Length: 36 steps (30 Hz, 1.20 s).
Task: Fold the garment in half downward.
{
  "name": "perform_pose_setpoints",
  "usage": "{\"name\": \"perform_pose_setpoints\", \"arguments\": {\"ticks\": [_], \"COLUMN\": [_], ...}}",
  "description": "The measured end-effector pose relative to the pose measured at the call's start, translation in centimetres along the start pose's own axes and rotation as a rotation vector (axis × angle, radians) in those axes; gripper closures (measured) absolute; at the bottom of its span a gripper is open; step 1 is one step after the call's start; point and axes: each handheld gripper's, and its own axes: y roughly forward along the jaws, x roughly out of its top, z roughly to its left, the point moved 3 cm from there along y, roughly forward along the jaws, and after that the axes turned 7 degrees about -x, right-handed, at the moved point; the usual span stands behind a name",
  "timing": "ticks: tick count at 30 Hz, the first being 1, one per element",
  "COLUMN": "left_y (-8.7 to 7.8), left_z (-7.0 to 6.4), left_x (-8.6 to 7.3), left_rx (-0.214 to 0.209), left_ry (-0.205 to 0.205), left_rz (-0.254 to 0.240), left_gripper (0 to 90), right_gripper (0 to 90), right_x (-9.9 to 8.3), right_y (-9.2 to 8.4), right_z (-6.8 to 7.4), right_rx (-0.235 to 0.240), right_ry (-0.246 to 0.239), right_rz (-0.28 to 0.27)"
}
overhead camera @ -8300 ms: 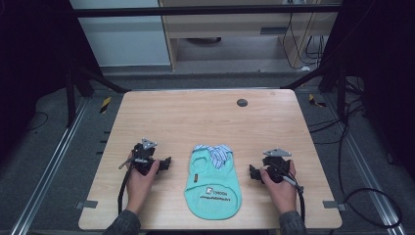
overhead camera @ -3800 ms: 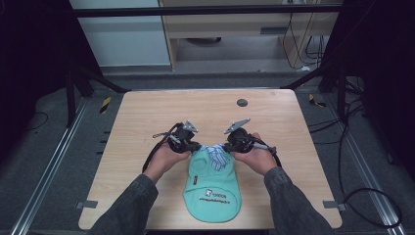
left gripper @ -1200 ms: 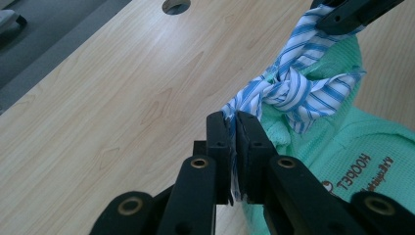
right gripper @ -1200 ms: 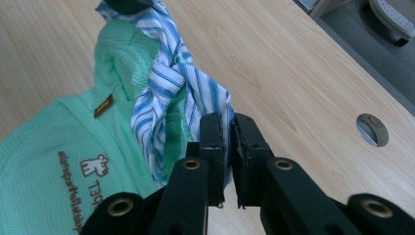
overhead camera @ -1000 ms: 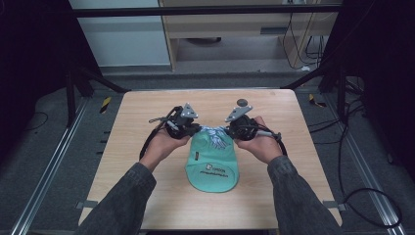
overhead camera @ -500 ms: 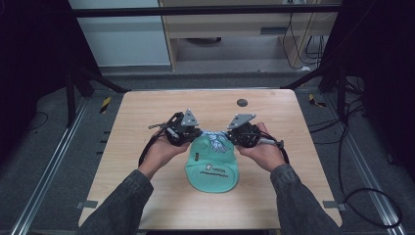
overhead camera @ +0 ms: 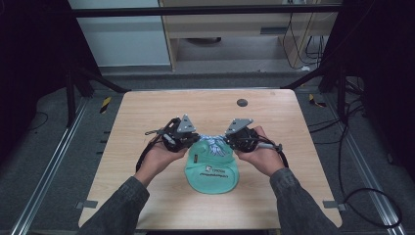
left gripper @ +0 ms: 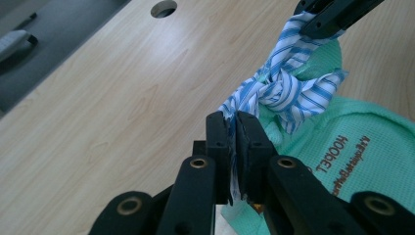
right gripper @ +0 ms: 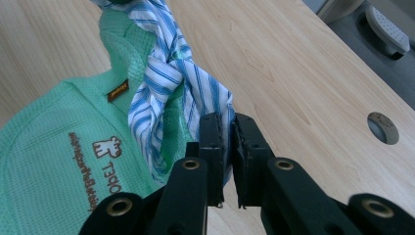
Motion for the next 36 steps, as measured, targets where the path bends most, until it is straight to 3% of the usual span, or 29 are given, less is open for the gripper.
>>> {"name": "perform_pose_setpoints", "arguments": {"ticks": [15, 23, 36], "left_y": [-0.6, -0.9, -0.7], "left_z": [-0.8, -1.8, -3.5], "left_x": [-1.6, -2.7, -3.9], "left_rx": [-0.007, -0.019, -0.054], "left_ry": [-0.024, -0.015, -0.001], "left_rz": [-0.026, -0.033, -0.029], "left_gripper": [84.3, 84.3, 84.6], "right_gripper": [82.0, 82.6, 82.9], "right_x": [0.0, -0.6, -2.0], "right_y": [-0.2, -0.8, -1.2], "right_z": [1.6, 3.1, 4.3], "right_rx": [0.005, 0.009, 0.022], "right_ry": [-0.030, -0.063, -0.069], "right_rz": [-0.012, -0.020, -0.016]}}
